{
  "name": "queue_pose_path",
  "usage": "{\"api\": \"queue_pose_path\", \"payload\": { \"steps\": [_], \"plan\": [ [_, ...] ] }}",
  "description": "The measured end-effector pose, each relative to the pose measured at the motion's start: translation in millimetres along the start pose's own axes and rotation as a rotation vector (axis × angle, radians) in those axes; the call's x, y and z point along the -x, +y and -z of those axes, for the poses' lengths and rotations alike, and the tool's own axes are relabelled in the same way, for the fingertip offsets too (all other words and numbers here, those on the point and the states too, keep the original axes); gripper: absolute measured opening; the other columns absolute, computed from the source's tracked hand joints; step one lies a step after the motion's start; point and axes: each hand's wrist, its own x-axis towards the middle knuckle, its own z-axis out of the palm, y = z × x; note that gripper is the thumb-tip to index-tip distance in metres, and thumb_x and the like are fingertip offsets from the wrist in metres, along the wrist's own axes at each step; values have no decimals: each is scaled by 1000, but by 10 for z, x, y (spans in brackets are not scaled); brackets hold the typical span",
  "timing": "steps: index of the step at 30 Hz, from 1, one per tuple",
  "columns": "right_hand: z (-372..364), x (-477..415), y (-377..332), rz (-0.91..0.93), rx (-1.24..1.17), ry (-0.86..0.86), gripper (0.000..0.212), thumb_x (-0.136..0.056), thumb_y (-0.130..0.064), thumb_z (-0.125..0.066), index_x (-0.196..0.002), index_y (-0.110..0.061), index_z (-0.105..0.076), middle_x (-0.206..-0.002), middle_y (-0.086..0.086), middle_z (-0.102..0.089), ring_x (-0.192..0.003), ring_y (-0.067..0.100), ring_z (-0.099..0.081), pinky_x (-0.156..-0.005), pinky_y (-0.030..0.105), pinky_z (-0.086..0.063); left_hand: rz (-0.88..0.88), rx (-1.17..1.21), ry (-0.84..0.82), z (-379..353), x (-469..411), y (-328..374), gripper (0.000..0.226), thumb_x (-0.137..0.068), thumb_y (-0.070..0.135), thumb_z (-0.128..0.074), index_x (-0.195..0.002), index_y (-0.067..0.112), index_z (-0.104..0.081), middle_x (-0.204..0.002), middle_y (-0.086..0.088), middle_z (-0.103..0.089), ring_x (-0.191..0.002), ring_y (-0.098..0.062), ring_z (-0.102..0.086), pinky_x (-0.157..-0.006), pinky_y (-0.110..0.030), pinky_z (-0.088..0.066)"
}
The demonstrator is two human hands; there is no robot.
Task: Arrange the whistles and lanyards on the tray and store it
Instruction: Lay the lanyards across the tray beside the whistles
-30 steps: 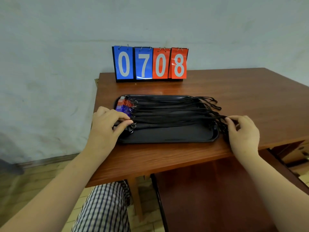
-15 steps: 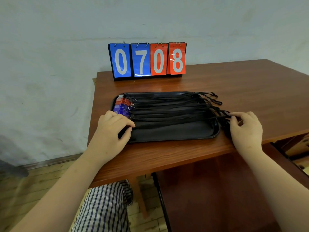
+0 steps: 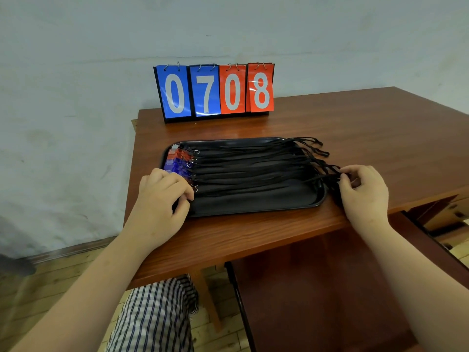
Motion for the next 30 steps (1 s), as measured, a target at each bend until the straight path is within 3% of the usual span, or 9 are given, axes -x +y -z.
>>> {"api": "queue_pose_path", "payload": {
  "steps": [8,15,30],
  "plan": [
    [10,8,0,-22,-66,-7,9,-93,-13,-51,-95,-19,-58,-97,-2,-55,-85,19,-53,-71,30,-41,-20,-68,5,-4,-9,36,27,-89,28,-41,-87,24,-67,-95,11,-65,-101,-12,-44,-84,-25,-22],
    [28,20,-16,-6,-51,-24,15,-92,-7,-45,-84,-14,-55,-88,0,-54,-84,23,-50,-70,32,-39,-2,-92,5,-11,-10,39,28,-89,29,-41,-89,24,-68,-97,12,-66,-101,-14,-46,-84,-28,-23],
    [21,-12,-19,-5,-22,-52,16,-92,-8,-43,-87,-16,-57,-94,-3,-53,-91,20,-48,-77,34,-41,78,-32,116,10,-24,57,23,-89,24,-45,-89,26,-68,-100,12,-67,-108,-14,-51,-92,-31,-21]
  ]
}}
